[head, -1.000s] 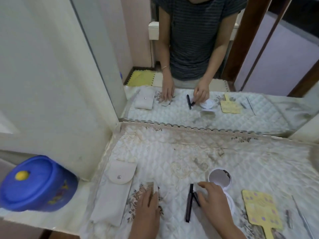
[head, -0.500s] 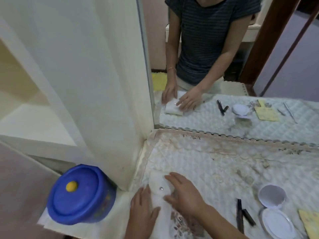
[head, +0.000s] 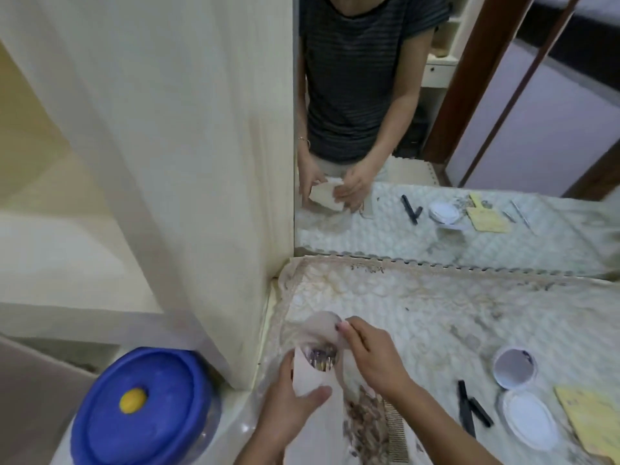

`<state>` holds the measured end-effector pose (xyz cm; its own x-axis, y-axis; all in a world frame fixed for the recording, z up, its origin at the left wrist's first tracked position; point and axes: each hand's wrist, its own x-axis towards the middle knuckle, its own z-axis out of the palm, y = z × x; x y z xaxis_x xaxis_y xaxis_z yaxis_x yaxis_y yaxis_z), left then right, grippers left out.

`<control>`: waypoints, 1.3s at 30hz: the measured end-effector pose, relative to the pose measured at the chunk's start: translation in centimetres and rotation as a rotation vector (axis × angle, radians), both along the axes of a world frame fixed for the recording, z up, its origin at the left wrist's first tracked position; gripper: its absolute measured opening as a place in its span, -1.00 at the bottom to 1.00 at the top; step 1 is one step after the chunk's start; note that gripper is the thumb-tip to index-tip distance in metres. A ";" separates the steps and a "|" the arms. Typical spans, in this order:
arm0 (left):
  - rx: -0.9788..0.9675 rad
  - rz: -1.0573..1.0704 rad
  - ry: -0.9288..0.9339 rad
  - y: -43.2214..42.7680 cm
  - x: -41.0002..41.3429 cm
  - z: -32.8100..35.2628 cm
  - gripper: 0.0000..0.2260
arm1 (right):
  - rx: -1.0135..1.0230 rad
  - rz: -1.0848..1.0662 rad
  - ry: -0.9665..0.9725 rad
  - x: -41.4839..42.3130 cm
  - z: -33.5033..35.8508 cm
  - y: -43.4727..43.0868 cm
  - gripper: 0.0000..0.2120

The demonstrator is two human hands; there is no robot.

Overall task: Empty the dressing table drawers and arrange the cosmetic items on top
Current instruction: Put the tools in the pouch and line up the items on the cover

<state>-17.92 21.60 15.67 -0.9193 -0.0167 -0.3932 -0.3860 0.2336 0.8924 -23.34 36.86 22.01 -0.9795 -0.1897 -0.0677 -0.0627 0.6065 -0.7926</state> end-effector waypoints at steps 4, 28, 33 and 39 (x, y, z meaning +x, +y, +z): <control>0.287 -0.153 -0.106 1.6 0.1 3.2 -0.53 | -0.076 -0.062 0.106 -1.4 3.8 2.3 -0.72; -0.012 -0.143 0.217 5.4 2.7 10.7 -0.25 | -0.119 0.140 0.050 3.5 7.5 7.4 -0.80; 0.048 -0.085 0.174 4.5 2.9 9.2 -0.11 | -0.026 0.206 0.068 4.9 5.2 5.7 -0.74; 0.066 -0.090 0.137 4.1 3.3 8.8 -0.36 | 0.040 0.199 -0.014 4.3 5.0 5.1 -0.74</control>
